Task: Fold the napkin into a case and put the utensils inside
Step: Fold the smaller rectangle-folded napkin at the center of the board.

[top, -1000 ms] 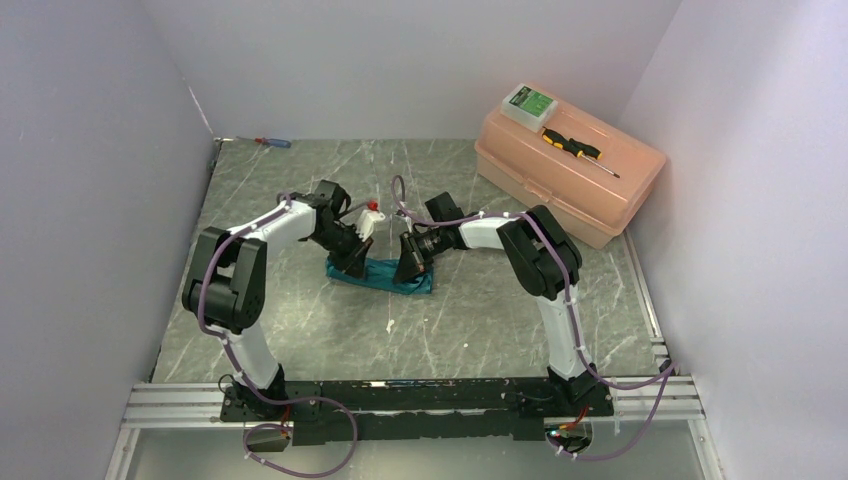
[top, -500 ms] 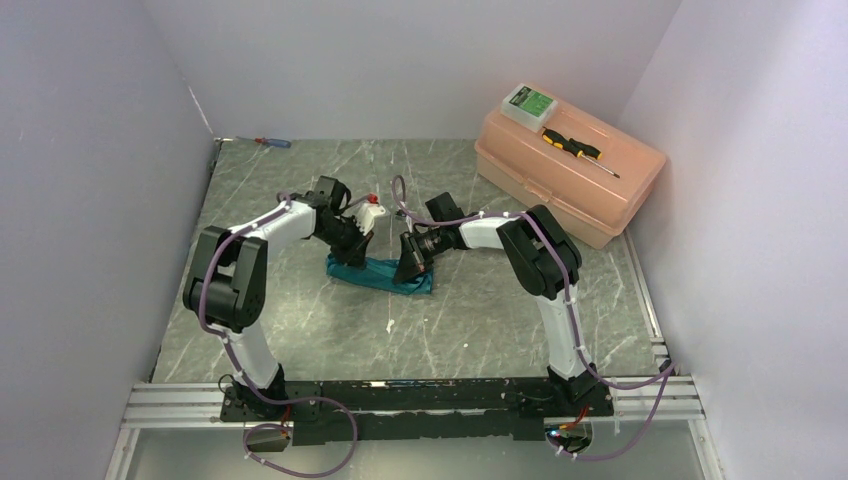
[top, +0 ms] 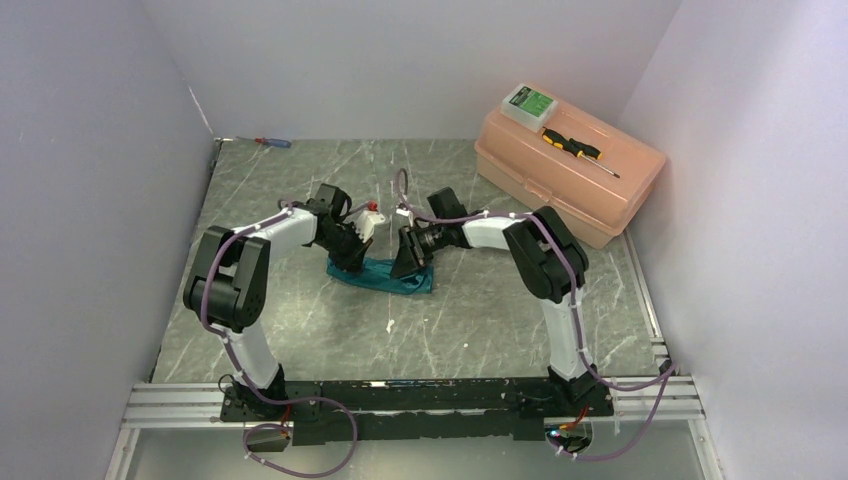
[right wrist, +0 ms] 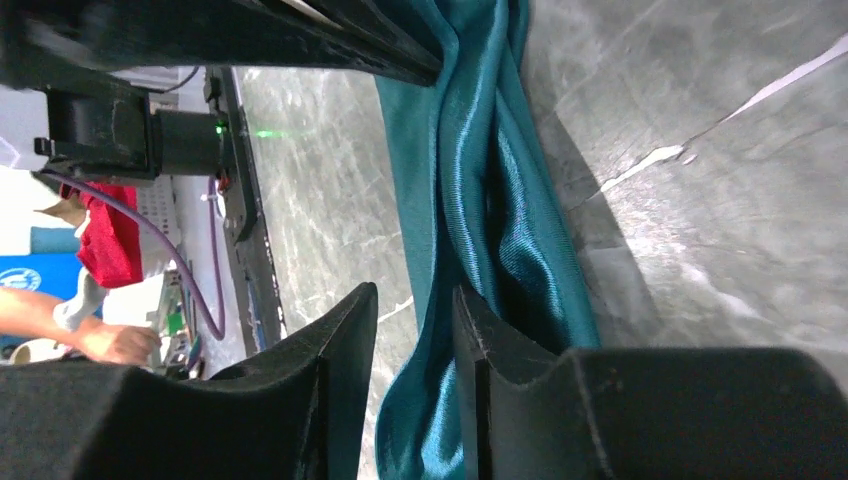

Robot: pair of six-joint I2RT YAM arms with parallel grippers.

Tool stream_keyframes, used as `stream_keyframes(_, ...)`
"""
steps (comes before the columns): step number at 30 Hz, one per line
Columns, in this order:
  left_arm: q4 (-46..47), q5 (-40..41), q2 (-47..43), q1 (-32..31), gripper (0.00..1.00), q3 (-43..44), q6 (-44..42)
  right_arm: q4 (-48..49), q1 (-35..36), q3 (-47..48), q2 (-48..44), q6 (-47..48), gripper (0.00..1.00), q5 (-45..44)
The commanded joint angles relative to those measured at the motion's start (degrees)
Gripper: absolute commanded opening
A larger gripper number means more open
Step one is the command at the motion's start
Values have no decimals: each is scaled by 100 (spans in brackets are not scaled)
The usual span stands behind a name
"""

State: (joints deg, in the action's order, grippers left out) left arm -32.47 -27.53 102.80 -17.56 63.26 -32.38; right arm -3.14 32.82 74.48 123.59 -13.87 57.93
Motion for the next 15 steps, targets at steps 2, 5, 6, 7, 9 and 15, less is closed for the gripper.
stream_keyframes(2,44,409,34,7,3,-302,-186,605,-301,-167,-888,-180,38,-407)
stream_keyframes(5,35,373,6,7,3,-323,-152,697,-376,-571,-1426,63,37,-856)
stream_keyframes(6,34,373,8,7,3,-316,-139,622,-376,-710,-1597,259,36,-983)
stream_keyframes(7,20,381,11,15,3,-303,-142,620,-360,-895,-1812,394,36,-1116)
stream_keyframes(9,4,345,41,16,3,-282,-107,697,-310,-1236,-2139,554,37,-1292)
stream_keyframes(15,-9,320,61,16,3,-220,-52,1108,128,-2094,-2897,607,37,-2409)
